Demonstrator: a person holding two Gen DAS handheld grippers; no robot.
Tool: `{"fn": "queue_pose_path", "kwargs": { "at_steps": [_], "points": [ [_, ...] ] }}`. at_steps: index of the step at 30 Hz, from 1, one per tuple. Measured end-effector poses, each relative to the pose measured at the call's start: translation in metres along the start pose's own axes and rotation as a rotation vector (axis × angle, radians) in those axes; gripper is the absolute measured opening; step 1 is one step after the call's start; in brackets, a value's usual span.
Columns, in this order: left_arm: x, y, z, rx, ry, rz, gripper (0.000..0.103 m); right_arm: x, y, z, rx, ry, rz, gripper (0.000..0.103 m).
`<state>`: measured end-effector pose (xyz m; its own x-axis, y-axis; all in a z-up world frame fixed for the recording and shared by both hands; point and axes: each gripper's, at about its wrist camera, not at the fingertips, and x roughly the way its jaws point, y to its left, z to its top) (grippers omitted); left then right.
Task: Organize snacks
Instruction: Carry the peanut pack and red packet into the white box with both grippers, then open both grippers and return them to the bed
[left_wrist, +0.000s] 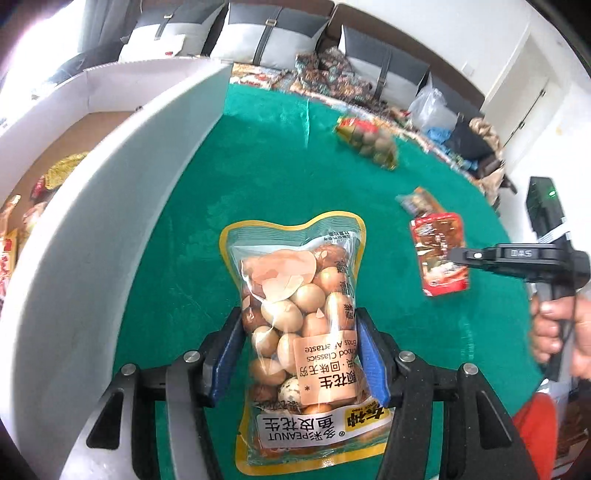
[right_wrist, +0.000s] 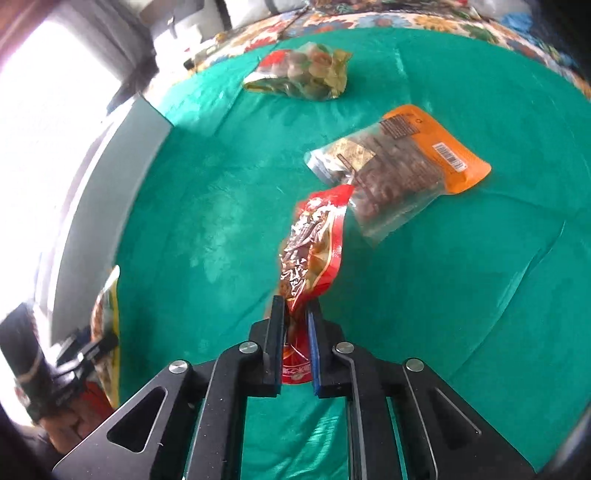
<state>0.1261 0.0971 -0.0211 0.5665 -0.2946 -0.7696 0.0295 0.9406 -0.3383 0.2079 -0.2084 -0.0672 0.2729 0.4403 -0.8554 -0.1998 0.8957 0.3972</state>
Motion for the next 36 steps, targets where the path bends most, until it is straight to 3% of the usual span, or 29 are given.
{"fn": "queue_pose_path", "kwargs": {
  "at_steps": [9, 12, 15, 19, 21, 23, 24, 25, 26, 27, 28, 32, 36],
  "points": [
    [-0.062, 0.008, 0.017, -0.117, -0.084, -0.112, 0.057, -0.040, 0.002, -0.003, 0.103, -0.135, 0.215, 0.010],
    [-0.095, 0.024, 0.031, -0.165, -0.146, -0.154, 0.057, -0.061, 0.026, 0.001, 0.087, -0.168, 0.310, 0.010],
    [-0.138, 0.051, 0.051, -0.191, -0.233, -0.132, 0.057, -0.079, 0.063, 0.010, 0.045, -0.193, 0.405, 0.010],
    [-0.184, 0.106, 0.069, -0.212, -0.316, 0.030, 0.058, -0.088, 0.146, 0.027, -0.050, -0.203, 0.535, 0.010],
    [-0.191, 0.135, 0.073, -0.233, -0.312, 0.128, 0.061, -0.080, 0.186, 0.032, -0.099, -0.185, 0.567, 0.010],
    [-0.187, 0.162, 0.072, -0.245, -0.282, 0.236, 0.074, -0.063, 0.231, 0.034, -0.147, -0.160, 0.579, 0.010],
    [-0.182, 0.175, 0.069, -0.252, -0.265, 0.275, 0.089, -0.050, 0.253, 0.033, -0.165, -0.141, 0.582, 0.014],
    [-0.175, 0.186, 0.066, -0.263, -0.245, 0.316, 0.100, -0.039, 0.267, 0.031, -0.173, -0.120, 0.571, 0.028],
    [-0.168, 0.194, 0.062, -0.272, -0.225, 0.353, 0.102, -0.023, 0.282, 0.027, -0.179, -0.084, 0.528, 0.035],
    [-0.162, 0.201, 0.057, -0.281, -0.199, 0.388, 0.102, -0.006, 0.291, 0.022, -0.177, -0.046, 0.488, 0.059],
    [-0.160, 0.205, 0.051, -0.284, -0.181, 0.398, 0.102, 0.003, 0.292, 0.018, -0.172, -0.026, 0.474, 0.066],
    [-0.157, 0.199, 0.028, -0.310, -0.190, 0.368, 0.102, 0.015, 0.262, -0.005, -0.214, -0.057, 0.350, 0.065],
    [-0.161, 0.158, 0.024, -0.265, -0.233, 0.290, 0.102, 0.007, 0.186, -0.011, -0.303, -0.200, 0.044, 0.070]
  ]
}}
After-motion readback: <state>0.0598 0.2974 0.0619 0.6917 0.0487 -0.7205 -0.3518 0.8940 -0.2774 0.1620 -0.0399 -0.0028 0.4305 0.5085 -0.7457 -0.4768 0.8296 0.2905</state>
